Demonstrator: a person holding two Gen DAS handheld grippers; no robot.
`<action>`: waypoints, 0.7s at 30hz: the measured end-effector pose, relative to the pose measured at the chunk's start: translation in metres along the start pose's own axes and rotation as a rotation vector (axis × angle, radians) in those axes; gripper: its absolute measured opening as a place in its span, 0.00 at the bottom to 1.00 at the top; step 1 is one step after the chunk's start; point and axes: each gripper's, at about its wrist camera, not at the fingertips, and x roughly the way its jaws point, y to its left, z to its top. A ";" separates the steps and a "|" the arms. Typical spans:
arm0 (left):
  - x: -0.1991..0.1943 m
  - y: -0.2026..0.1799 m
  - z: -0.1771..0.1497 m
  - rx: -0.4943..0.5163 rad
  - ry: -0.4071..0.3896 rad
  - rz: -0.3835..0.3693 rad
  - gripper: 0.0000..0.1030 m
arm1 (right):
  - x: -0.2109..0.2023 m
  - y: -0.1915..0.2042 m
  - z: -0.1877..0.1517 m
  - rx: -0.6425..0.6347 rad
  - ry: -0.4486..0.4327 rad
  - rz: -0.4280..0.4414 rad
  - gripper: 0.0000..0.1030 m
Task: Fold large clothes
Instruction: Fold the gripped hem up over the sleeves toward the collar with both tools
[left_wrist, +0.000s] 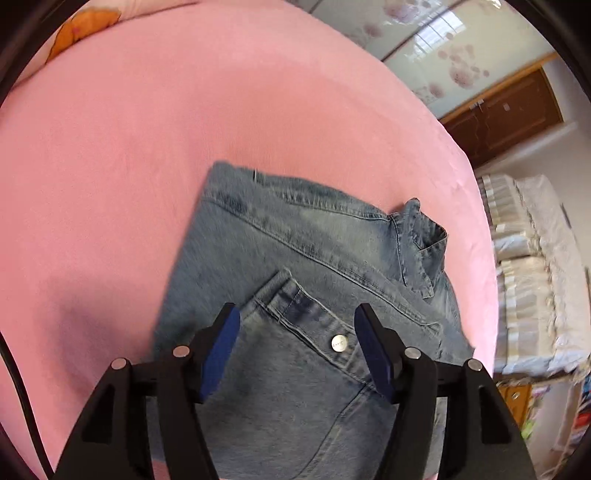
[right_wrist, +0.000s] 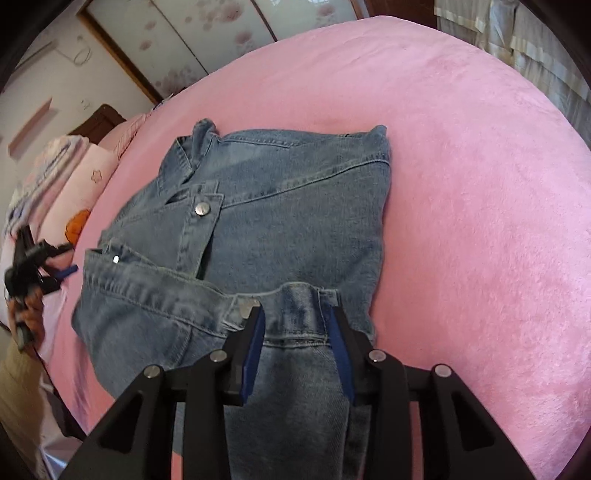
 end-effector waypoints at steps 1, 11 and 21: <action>-0.002 0.000 0.001 0.032 0.002 0.019 0.61 | 0.000 -0.001 -0.001 -0.002 0.004 0.003 0.35; 0.024 0.007 0.002 0.333 0.125 0.133 0.61 | 0.004 -0.013 -0.011 0.011 0.035 0.001 0.44; 0.079 -0.013 -0.008 0.537 0.260 0.181 0.61 | 0.022 -0.001 -0.013 -0.034 0.062 -0.017 0.53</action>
